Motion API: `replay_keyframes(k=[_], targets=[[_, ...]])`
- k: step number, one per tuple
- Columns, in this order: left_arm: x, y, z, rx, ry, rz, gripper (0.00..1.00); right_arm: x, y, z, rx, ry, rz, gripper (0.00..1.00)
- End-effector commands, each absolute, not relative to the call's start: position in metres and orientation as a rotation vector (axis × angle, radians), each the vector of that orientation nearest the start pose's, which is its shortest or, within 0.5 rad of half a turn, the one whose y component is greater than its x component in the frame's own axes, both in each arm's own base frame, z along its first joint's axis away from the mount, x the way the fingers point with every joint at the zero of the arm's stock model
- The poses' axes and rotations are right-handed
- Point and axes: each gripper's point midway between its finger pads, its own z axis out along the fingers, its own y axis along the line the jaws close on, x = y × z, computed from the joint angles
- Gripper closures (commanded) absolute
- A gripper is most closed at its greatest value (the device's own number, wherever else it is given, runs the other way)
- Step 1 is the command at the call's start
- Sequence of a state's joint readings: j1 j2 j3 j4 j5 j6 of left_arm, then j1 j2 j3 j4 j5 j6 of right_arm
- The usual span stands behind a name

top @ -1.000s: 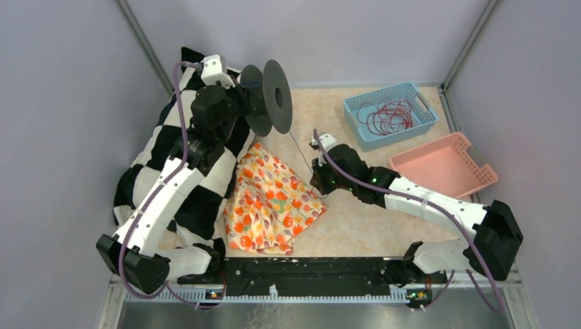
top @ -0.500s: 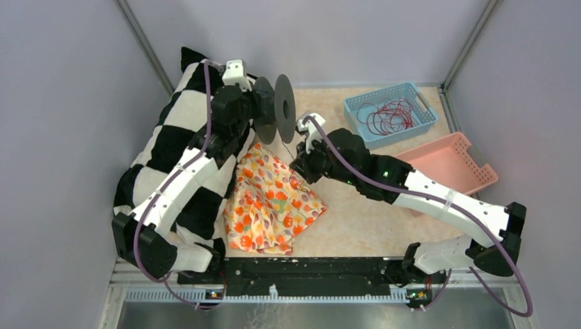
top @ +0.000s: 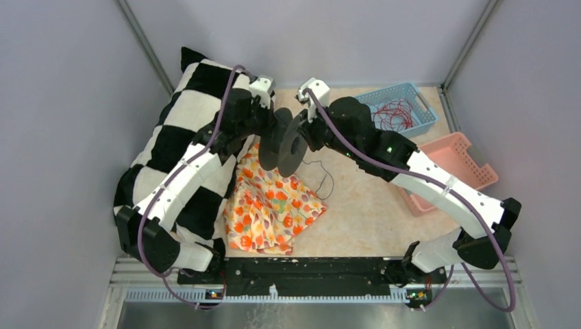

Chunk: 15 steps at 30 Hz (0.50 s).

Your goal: Wrap the cables

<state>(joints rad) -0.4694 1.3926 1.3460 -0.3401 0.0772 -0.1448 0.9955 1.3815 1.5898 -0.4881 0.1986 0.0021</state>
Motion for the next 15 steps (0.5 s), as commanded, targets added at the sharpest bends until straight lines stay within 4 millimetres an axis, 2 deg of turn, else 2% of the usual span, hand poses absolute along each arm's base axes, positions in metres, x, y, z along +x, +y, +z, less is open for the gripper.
replay_keyframes(k=[1, 5, 8, 15], targets=[[0.350, -0.213, 0.311, 0.585, 1.897, -0.491, 1.00, 0.274, 0.320, 0.405, -0.722, 1.636, 0.498, 1.00], [0.312, -0.227, 0.315, 0.851, 1.848, -0.606, 1.00, 0.275, 0.316, 0.406, -0.703, 1.645, 0.521, 1.00], [0.289, -0.233, 0.324, 0.950, 1.780, -0.685, 1.00, 0.274, 0.315, 0.399, -0.712, 1.660, 0.516, 1.00], [0.267, -0.237, 0.341, 1.023, 1.694, -0.750, 1.00, 0.276, 0.294, 0.371, -0.654, 1.733, 0.462, 1.00]])
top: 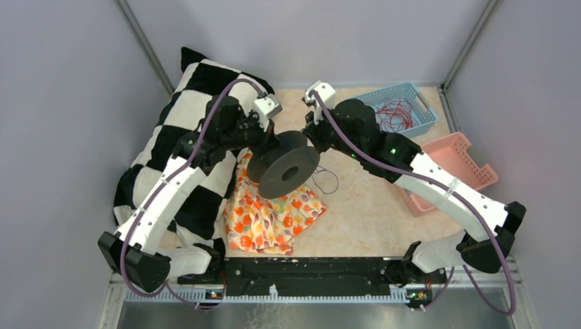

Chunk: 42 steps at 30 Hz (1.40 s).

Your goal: Wrap the cables

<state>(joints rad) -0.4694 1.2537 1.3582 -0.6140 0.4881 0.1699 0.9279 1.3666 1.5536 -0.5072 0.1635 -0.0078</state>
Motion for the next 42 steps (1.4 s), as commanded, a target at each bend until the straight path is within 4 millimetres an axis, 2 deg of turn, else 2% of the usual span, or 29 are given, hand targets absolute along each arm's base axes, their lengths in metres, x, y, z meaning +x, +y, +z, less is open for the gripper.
replay_keyframes(k=[1, 7, 8, 9, 11, 12, 13, 14, 18, 25, 28, 30, 33, 35, 39, 40, 42], targets=[[0.264, -0.238, 0.342, 1.039, 1.682, -0.762, 1.00, 0.277, 0.290, 0.368, -0.632, 1.737, 0.472, 1.00], [0.255, -0.247, 0.342, 1.076, 1.651, -0.845, 1.00, 0.277, 0.264, 0.341, -0.548, 1.786, 0.527, 1.00], [0.255, -0.248, 0.343, 1.076, 1.646, -0.858, 1.00, 0.276, 0.261, 0.336, -0.542, 1.794, 0.527, 0.96], [0.255, -0.249, 0.344, 1.077, 1.640, -0.862, 1.00, 0.276, 0.258, 0.331, -0.530, 1.798, 0.524, 0.87], [0.259, -0.248, 0.345, 1.078, 1.643, -0.845, 1.00, 0.277, 0.249, 0.323, -0.488, 1.805, 0.517, 0.52], [0.262, -0.248, 0.347, 1.070, 1.644, -0.830, 1.00, 0.277, 0.245, 0.319, -0.473, 1.812, 0.523, 0.38], [0.265, -0.248, 0.352, 1.052, 1.645, -0.824, 1.00, 0.276, 0.240, 0.317, -0.461, 1.820, 0.532, 0.29], [0.266, -0.249, 0.355, 1.040, 1.642, -0.828, 1.00, 0.277, 0.234, 0.315, -0.447, 1.828, 0.541, 0.26], [0.269, -0.255, 0.370, 1.015, 1.624, -0.882, 1.00, 0.270, 0.218, 0.312, -0.427, 1.832, 0.587, 0.22], [0.288, -0.246, 0.401, 0.870, 1.606, -0.915, 1.00, 0.239, 0.214, 0.324, -0.533, 1.712, 0.766, 0.19], [0.297, -0.238, 0.413, 0.783, 1.614, -0.988, 1.00, 0.241, 0.203, 0.326, -0.483, 1.691, 0.767, 0.14], [0.305, -0.232, 0.421, 0.701, 1.632, -1.060, 1.00, 0.248, 0.190, 0.322, -0.410, 1.698, 0.739, 0.02], [0.314, -0.228, 0.438, 0.592, 1.645, -1.104, 1.00, 0.257, 0.179, 0.306, -0.324, 1.707, 0.737, 0.01], [0.318, -0.224, 0.453, 0.512, 1.634, -1.092, 1.00, 0.257, 0.184, 0.293, -0.296, 1.704, 0.794, 0.01], [0.320, -0.212, 0.480, 0.390, 1.577, -1.047, 1.00, 0.247, 0.215, 0.266, -0.269, 1.603, 1.063, 0.04], [0.320, -0.211, 0.485, 0.370, 1.563, -1.042, 1.00, 0.244, 0.222, 0.256, -0.284, 1.555, 1.095, 0.06], [0.319, -0.208, 0.493, 0.343, 1.541, -1.038, 1.00, 0.242, 0.237, 0.237, -0.325, 1.551, 1.040, 0.05]])
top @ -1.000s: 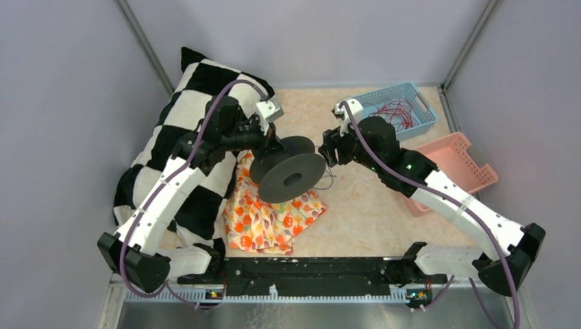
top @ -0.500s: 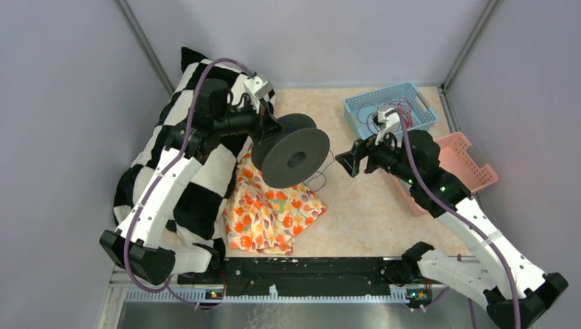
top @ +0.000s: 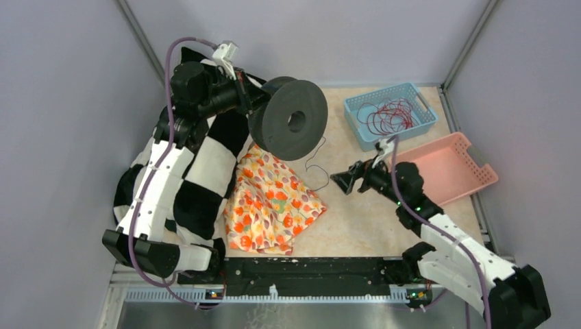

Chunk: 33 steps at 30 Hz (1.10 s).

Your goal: Wrap the cables

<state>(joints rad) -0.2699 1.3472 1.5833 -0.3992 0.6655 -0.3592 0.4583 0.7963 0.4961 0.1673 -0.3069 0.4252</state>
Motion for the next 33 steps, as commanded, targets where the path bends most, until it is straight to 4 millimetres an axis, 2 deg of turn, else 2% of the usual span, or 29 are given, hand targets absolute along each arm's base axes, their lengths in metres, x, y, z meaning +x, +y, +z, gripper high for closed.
replay_keyframes(k=[1, 3, 6, 10, 13, 16, 25, 28, 33], targets=[[0.319, -0.207, 0.496, 0.331, 1.537, -1.036, 1.00, 0.240, 0.247, 0.229, -0.376, 1.550, 0.990, 0.03], [0.318, -0.205, 0.502, 0.318, 1.526, -1.039, 1.00, 0.240, 0.262, 0.214, -0.442, 1.552, 0.903, 0.01], [0.318, -0.203, 0.510, 0.289, 1.524, -1.042, 1.00, 0.252, 0.274, 0.196, -0.419, 1.579, 0.873, 0.01], [0.316, -0.199, 0.518, 0.255, 1.508, -1.031, 1.00, 0.280, 0.269, 0.168, -0.305, 1.673, 0.757, 0.01], [0.311, -0.196, 0.526, 0.243, 1.487, -1.031, 1.00, 0.291, 0.263, 0.154, -0.231, 1.718, 0.702, 0.01], [0.305, -0.194, 0.538, 0.236, 1.466, -1.033, 1.00, 0.296, 0.266, 0.148, -0.208, 1.713, 0.710, 0.01], [0.284, -0.189, 0.567, 0.257, 1.388, -1.039, 1.00, 0.312, 0.293, 0.137, -0.156, 1.703, 0.819, 0.02], [0.277, -0.188, 0.576, 0.269, 1.369, -1.042, 1.00, 0.322, 0.300, 0.140, -0.107, 1.681, 0.867, 0.02], [0.268, -0.184, 0.585, 0.276, 1.349, -1.029, 1.00, 0.331, 0.318, 0.152, -0.120, 1.636, 0.956, 0.02]])
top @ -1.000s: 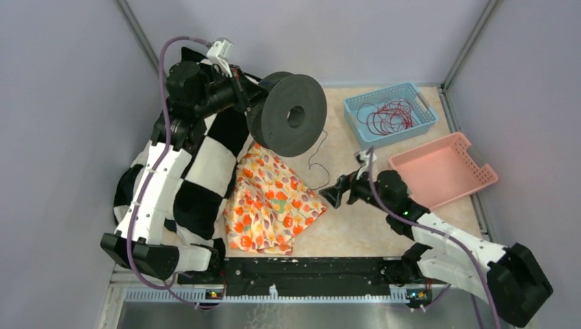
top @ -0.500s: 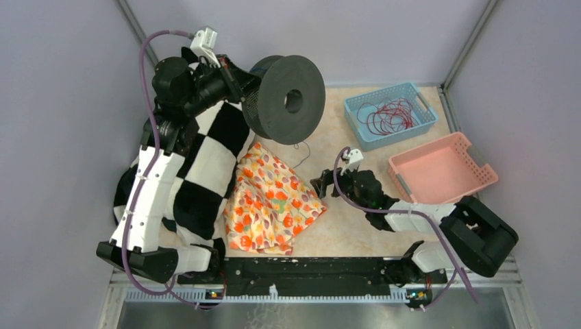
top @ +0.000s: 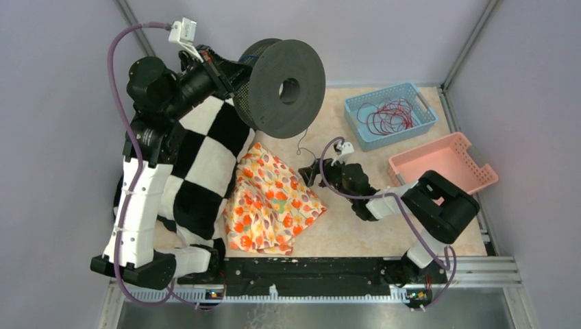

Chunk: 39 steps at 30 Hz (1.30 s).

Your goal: Wrap the cables

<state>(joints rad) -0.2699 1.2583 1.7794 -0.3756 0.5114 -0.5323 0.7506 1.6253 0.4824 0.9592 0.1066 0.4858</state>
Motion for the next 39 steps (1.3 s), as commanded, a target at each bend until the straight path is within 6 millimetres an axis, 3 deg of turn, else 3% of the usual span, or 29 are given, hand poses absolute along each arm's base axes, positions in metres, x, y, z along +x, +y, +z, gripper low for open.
replay_keyframes(k=[1, 4, 7, 13, 15, 18, 22, 24, 26, 27, 28, 34, 39], targets=[[0.266, -0.184, 0.585, 0.275, 1.347, -1.033, 1.00, 0.334, 0.319, 0.153, -0.105, 1.632, 0.971, 0.02], [0.258, -0.185, 0.590, 0.283, 1.333, -1.056, 1.00, 0.342, 0.329, 0.152, -0.079, 1.631, 1.019, 0.04], [0.248, -0.184, 0.597, 0.295, 1.310, -1.067, 1.00, 0.348, 0.340, 0.150, -0.078, 1.629, 1.055, 0.12], [0.239, -0.181, 0.605, 0.302, 1.294, -1.059, 1.00, 0.351, 0.352, 0.155, -0.075, 1.596, 1.174, 0.68], [0.238, -0.181, 0.605, 0.303, 1.295, -1.055, 1.00, 0.347, 0.349, 0.153, -0.065, 1.596, 1.189, 0.68], [0.239, -0.181, 0.604, 0.304, 1.298, -1.054, 1.00, 0.341, 0.346, 0.148, -0.072, 1.612, 1.191, 0.49], [0.240, -0.182, 0.603, 0.308, 1.299, -1.058, 1.00, 0.337, 0.339, 0.144, -0.065, 1.624, 1.176, 0.45], [0.241, -0.182, 0.604, 0.307, 1.296, -1.054, 1.00, 0.336, 0.338, 0.145, -0.065, 1.620, 1.175, 0.52], [0.240, -0.182, 0.604, 0.308, 1.292, -1.056, 1.00, 0.336, 0.337, 0.143, -0.065, 1.620, 1.175, 0.78], [0.241, -0.182, 0.604, 0.308, 1.291, -1.056, 1.00, 0.336, 0.336, 0.141, -0.063, 1.623, 1.177, 0.95], [0.241, -0.182, 0.604, 0.306, 1.291, -1.056, 1.00, 0.336, 0.335, 0.140, -0.061, 1.627, 1.185, 1.00], [0.256, -0.177, 0.594, 0.253, 1.323, -1.018, 1.00, 0.322, 0.331, 0.134, -0.089, 1.694, 1.195, 1.00], [0.292, -0.153, 0.577, 0.069, 1.332, -0.879, 1.00, 0.288, 0.332, 0.114, -0.406, 1.853, 0.971, 1.00]])
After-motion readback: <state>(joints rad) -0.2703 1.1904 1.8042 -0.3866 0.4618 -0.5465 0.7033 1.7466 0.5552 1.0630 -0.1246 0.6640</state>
